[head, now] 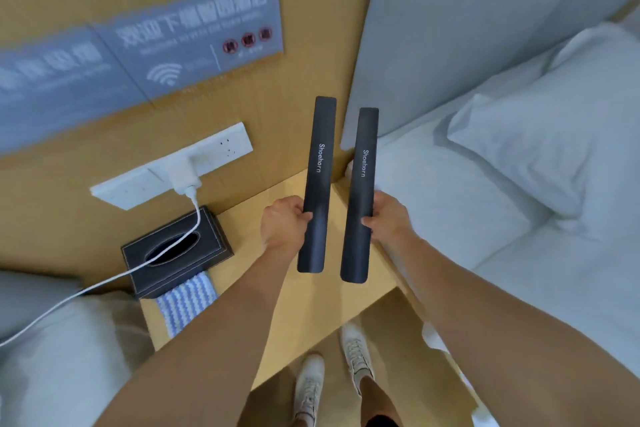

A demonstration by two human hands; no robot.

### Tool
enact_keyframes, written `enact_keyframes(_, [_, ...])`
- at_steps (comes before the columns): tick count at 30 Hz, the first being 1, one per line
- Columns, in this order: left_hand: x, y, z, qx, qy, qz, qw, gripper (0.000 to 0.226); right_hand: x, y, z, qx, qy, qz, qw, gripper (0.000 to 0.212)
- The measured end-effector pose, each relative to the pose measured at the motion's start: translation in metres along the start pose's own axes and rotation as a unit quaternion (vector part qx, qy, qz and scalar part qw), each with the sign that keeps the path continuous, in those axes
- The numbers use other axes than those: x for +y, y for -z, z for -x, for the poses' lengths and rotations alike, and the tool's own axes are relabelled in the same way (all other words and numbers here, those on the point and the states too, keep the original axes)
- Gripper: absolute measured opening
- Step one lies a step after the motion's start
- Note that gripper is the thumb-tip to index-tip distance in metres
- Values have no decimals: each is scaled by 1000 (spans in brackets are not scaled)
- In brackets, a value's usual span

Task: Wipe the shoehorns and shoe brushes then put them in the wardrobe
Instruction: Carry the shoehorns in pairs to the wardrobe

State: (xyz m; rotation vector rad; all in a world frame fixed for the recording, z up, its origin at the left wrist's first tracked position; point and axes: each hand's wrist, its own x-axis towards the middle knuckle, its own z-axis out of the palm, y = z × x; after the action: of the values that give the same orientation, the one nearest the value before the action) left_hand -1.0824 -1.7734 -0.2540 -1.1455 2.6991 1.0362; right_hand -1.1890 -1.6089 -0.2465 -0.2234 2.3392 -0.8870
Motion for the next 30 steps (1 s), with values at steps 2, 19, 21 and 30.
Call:
enact_keyframes(2, [22,20,0,8,-36,39,999,12,-21,24,16,37,18,-8,999,35])
enact_keyframes(19, [281,127,63,65,-376,160,911,12,-70,258,164,358,80,-77,927,28])
enact_keyframes(21, [312,130,84,56,-401,164,899,12,-63,281,190,392,79,-83,913,29])
enact_keyframes(30, [417,103,205,-31,-511,200,836,12,0,366,341,527,56,-97,842,29])
